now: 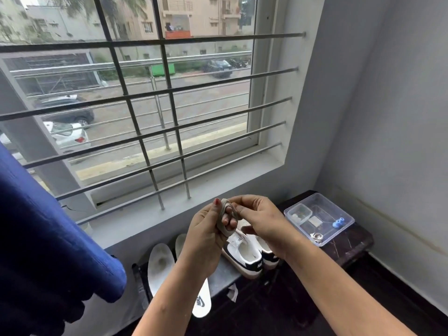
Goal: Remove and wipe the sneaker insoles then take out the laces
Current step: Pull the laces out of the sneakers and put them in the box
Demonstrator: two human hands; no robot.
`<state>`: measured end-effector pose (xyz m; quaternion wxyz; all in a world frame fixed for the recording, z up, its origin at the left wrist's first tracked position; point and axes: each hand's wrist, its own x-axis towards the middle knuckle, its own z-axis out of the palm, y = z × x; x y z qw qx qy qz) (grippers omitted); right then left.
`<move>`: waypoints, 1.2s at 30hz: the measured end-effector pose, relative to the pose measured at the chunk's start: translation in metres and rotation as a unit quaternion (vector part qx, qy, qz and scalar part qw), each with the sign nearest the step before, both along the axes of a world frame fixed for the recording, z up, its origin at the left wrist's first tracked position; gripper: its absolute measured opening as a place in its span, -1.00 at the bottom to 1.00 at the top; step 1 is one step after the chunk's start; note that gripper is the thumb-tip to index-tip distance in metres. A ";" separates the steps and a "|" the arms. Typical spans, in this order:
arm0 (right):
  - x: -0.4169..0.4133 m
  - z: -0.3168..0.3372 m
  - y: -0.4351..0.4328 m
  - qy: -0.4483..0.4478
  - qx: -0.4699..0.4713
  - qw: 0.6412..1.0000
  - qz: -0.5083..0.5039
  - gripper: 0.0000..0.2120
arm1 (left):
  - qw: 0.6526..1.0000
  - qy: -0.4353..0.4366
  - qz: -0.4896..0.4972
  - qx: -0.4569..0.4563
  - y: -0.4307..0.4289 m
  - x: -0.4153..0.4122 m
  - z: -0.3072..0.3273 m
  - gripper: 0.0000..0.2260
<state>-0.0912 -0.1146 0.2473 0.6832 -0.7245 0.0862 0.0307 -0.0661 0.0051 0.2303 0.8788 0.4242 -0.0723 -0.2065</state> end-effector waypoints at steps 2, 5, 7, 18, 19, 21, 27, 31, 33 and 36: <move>-0.004 0.006 -0.004 -0.011 -0.040 0.998 0.041 -0.81 | 1.000 -0.013 0.011 0.013 0.001 0.003 -0.001 -0.76; -0.006 0.006 -0.009 -0.030 -0.052 0.995 0.074 -0.83 | 0.998 -0.049 0.005 0.047 -0.001 0.002 -0.002 -0.79; -0.006 0.005 -0.011 -0.046 -0.005 0.997 0.054 -0.81 | 0.995 -0.065 0.002 0.072 -0.002 0.001 -0.003 -0.78; 0.000 -0.008 -0.006 -0.087 -0.141 0.986 -0.018 -0.52 | 0.986 -0.059 -0.013 0.153 -0.005 0.007 -0.009 -0.73; -0.001 -0.009 -0.005 -0.096 -0.146 0.984 -0.033 -0.49 | 0.986 -0.057 -0.016 0.154 -0.006 0.006 -0.010 -0.72; -0.003 -0.013 -0.003 -0.116 -0.167 0.975 -0.087 -0.44 | 0.986 -0.053 -0.012 0.155 -0.007 0.006 -0.009 -0.72; -0.006 -0.024 0.006 -0.190 -0.324 0.922 -0.090 -0.44 | 0.980 -0.015 0.043 0.195 -0.019 0.006 -0.017 -0.66; 0.000 -0.026 0.003 -0.160 -0.346 0.921 -0.073 -0.66 | 0.966 -0.024 0.086 0.243 -0.021 0.014 -0.032 -0.71; 0.001 -0.026 0.003 -0.143 -0.312 0.937 -0.060 -0.68 | 0.962 -0.043 0.092 0.255 -0.021 0.016 -0.034 -0.73; 0.001 -0.024 0.000 -0.125 -0.261 0.956 -0.041 -0.69 | 0.969 -0.050 0.052 0.237 -0.020 0.013 -0.029 -0.75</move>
